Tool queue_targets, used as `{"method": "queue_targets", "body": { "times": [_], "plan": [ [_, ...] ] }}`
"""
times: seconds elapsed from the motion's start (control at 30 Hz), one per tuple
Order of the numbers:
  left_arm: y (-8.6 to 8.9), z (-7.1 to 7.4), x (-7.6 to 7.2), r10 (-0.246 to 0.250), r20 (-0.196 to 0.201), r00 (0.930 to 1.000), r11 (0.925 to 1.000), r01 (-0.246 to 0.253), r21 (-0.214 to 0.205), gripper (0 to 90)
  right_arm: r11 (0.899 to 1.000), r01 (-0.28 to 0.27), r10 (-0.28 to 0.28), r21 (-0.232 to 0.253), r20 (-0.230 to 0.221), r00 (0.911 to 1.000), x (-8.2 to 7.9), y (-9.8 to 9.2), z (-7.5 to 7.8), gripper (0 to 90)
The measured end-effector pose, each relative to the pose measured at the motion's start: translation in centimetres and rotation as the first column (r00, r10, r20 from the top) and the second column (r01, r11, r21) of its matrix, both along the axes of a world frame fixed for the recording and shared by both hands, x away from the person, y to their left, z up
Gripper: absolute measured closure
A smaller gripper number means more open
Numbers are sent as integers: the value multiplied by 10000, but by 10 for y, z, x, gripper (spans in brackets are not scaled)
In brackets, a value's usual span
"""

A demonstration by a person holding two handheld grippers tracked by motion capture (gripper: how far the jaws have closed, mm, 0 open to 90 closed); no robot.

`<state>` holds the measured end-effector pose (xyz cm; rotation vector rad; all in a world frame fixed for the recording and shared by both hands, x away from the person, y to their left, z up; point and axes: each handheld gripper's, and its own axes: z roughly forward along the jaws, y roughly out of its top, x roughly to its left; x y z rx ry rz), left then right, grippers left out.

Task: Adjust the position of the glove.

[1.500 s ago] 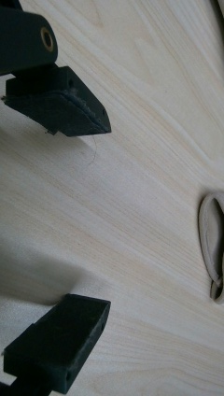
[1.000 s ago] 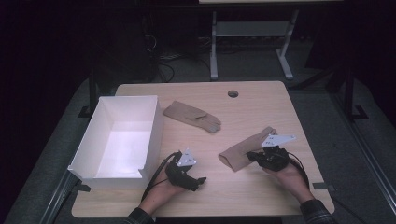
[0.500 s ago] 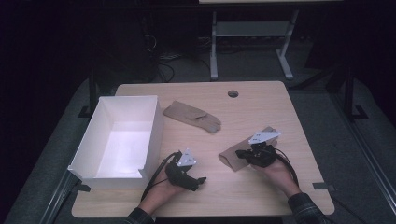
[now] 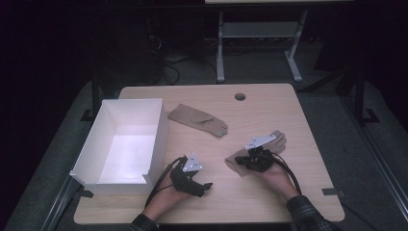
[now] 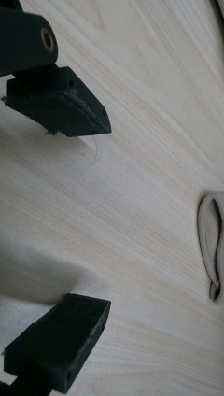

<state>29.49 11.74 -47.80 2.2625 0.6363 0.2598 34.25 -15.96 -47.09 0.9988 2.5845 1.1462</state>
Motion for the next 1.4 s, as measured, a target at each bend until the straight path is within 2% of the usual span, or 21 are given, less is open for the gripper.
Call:
{"method": "queue_targets", "body": {
  "times": [0.47,0.63,1.03,1.27,1.4],
  "plan": [
    [0,0,0,-18,71,10000,10000,18,34,127,9997,-227,225,-131,-178,9996,-15,-15,2,900],
    [0,0,-1,39,6,10000,10000,-39,-8,127,9999,-132,129,-76,-416,9991,-27,-25,2,900],
    [-1,0,-2,87,-14,10000,9999,-88,-97,127,9993,-209,193,-307,-531,9984,-52,-55,5,900],
    [1,0,-1,-42,53,10000,9999,42,106,127,9986,-210,183,-475,-558,9983,-62,-69,6,900],
    [1,0,-1,-44,62,10000,9999,43,99,127,9985,-131,93,-535,-716,9974,-69,-77,8,900]
  ]
}}
